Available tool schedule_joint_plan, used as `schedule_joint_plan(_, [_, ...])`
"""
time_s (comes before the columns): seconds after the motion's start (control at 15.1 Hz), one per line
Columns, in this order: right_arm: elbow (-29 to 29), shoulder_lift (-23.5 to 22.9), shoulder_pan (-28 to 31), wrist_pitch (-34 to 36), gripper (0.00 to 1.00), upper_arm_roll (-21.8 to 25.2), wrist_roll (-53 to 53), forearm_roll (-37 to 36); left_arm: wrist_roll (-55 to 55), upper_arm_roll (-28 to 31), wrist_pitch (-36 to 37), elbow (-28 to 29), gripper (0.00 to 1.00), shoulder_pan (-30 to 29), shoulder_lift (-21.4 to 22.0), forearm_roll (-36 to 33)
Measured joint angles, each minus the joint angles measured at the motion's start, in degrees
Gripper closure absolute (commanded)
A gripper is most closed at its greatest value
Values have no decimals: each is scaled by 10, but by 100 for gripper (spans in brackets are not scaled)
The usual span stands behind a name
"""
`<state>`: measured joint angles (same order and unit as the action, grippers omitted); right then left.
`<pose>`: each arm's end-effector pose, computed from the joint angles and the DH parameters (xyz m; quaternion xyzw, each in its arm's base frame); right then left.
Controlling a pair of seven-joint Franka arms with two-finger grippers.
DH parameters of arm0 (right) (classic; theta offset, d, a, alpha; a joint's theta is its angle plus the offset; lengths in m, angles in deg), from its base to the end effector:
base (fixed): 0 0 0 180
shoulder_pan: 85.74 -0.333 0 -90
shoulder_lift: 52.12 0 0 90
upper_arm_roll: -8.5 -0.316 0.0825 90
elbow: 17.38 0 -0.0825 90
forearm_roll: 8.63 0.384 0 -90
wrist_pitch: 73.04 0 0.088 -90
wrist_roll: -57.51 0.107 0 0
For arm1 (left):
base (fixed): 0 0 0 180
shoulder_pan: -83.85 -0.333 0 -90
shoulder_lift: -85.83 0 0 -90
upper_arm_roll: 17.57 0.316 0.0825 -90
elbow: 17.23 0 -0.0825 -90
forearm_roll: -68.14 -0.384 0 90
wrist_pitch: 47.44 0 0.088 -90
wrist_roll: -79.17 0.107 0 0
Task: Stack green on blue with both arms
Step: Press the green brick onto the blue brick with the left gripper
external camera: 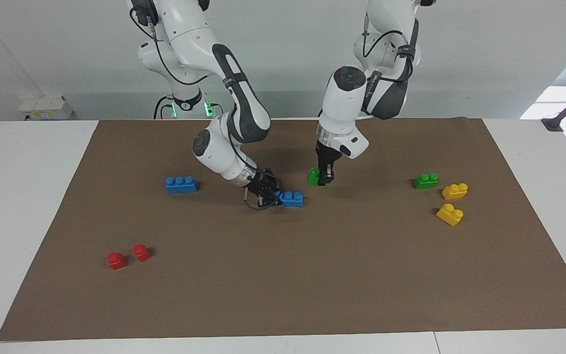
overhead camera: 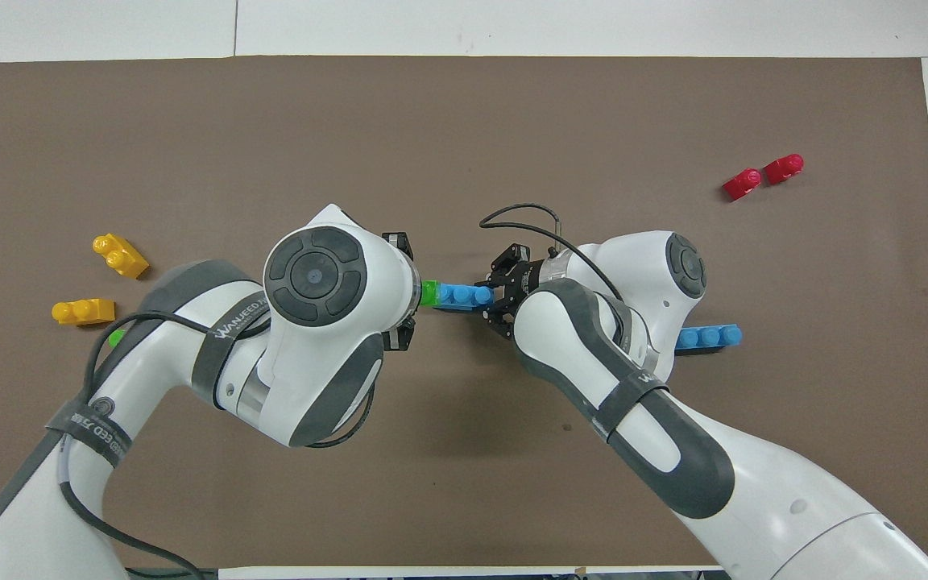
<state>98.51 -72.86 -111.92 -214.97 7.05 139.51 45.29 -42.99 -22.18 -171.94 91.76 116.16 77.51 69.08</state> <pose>0.5412 0.2797 0.2775 -0.6332 0.7125 0.2219 0.2054 0.4860 -0.3638 0.4360 0.7309 0.6794 -0.0012 0.0642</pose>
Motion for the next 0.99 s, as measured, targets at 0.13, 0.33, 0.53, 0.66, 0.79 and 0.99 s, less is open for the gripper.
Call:
schedule_joint_plan(0.13, [0, 0, 0, 0, 100, 0, 0, 0, -12, 0, 0, -14, 100, 5, -9, -1])
schedule_joint_plan(0.33, [0, 0, 0, 0, 100, 0, 0, 0, -32, 1, 5, -42, 100, 18, -38, -11])
schedule_joint_plan(0.53, [0, 0, 0, 0, 100, 0, 0, 0, -56, 1, 32, -92, 100, 37, -91, -26])
schedule_joint_plan(0.66, [0, 0, 0, 0, 100, 0, 0, 0, -65, 1, 48, -123, 100, 44, -122, -34])
schedule_joint_plan(0.79, [0, 0, 0, 0, 100, 0, 0, 0, -67, 2, 69, -137, 100, 44, -133, -37])
schedule_joint_plan(0.99, [0, 0, 0, -1, 100, 0, 0, 0, -67, 8, 92, -143, 100, 44, -134, -43])
